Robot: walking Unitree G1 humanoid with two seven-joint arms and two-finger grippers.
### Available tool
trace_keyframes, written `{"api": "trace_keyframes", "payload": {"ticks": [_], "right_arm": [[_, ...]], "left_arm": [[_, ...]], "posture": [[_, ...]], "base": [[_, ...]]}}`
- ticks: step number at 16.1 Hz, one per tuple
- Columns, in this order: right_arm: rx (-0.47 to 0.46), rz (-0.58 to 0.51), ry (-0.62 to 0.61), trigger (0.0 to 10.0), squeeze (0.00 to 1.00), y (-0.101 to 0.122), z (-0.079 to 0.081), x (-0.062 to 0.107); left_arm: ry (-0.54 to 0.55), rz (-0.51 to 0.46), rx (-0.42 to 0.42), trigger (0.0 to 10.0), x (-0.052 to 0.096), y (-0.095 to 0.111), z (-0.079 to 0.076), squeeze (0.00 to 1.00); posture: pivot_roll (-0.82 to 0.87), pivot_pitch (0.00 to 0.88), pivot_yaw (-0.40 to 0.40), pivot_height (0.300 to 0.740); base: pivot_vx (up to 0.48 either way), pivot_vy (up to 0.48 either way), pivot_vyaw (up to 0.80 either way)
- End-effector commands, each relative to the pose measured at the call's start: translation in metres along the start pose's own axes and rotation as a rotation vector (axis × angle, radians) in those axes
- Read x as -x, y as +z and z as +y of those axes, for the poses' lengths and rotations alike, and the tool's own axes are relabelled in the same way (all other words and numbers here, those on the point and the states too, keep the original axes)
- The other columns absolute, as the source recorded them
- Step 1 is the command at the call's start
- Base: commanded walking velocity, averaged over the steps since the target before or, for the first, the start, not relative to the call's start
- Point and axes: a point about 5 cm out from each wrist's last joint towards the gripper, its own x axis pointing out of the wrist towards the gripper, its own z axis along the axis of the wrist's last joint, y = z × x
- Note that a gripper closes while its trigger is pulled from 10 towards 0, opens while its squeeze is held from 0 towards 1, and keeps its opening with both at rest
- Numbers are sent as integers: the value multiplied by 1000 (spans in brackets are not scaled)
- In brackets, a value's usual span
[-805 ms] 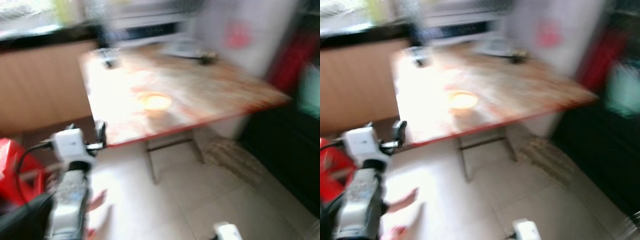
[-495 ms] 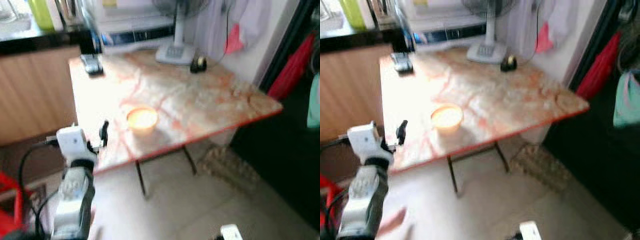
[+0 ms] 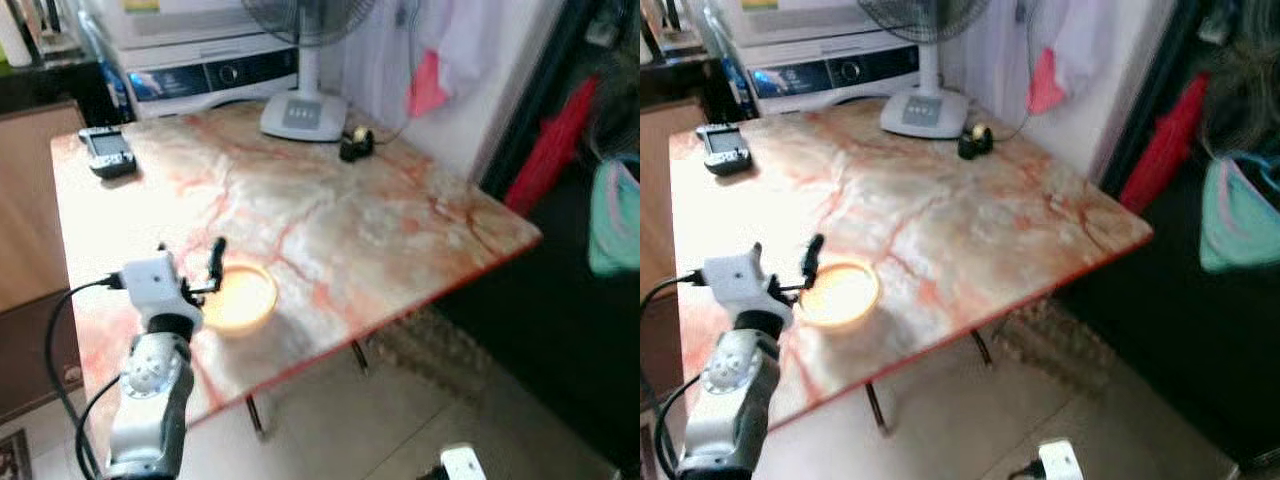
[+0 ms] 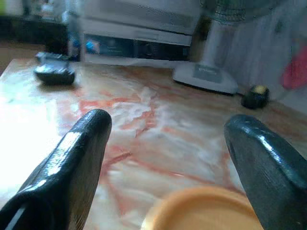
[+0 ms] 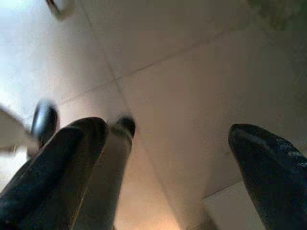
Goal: Restocking fridge
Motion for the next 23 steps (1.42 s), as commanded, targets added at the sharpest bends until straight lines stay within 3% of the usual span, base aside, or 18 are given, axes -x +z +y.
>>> {"api": "trace_keyframes", "payload": {"ticks": [1, 3, 4, 7, 8, 9, 12, 15, 23], "right_arm": [[4, 0, 19, 10000, 0, -1, 7, -1], [5, -1, 17, 10000, 0, -1, 7, -1], [6, 0, 15, 10000, 0, -2, 6, -1], [9, -1, 14, 10000, 0, -2, 6, -1], [13, -1, 14, 10000, 0, -2, 6, -1], [24, 0, 14, 10000, 0, -2, 7, -1], [24, 0, 18, 10000, 0, -3, 7, -1], [27, 1, 18, 10000, 0, -3, 7, -1], [32, 5, 15, 10000, 0, -3, 6, -1]], "left_arm": [[37, 32, 40, 10000, 5, -5, 5, 0], [42, 43, 59, 10000, 9, -7, 5, 0], [80, 64, 199, 10000, 13, -9, 6, 0], [147, 96, 411, 10000, 19, -16, 12, 0], [149, 129, 448, 10000, 22, -22, 14, 0], [145, 157, 435, 10000, 26, -29, 16, 0], [138, 200, 546, 10000, 31, -38, 18, 0], [97, 275, 576, 10000, 33, -54, 13, 0], [8, 350, 587, 10000, 21, -70, -1, 0]], "posture": [[66, 20, -32, 740], [66, 20, -32, 740], [67, 17, -34, 740], [70, 12, -38, 740], [71, 8, -38, 740], [71, 8, -38, 740], [69, 9, -41, 740], [66, 15, -44, 740], [58, 39, -57, 740]], "base": [[0, 0, 0], [0, 0, 0], [0, 0, 0], [0, 0, 0], [0, 0, 0], [0, 0, 0], [0, 0, 0], [0, 0, 0], [0, 0, 0]]}}
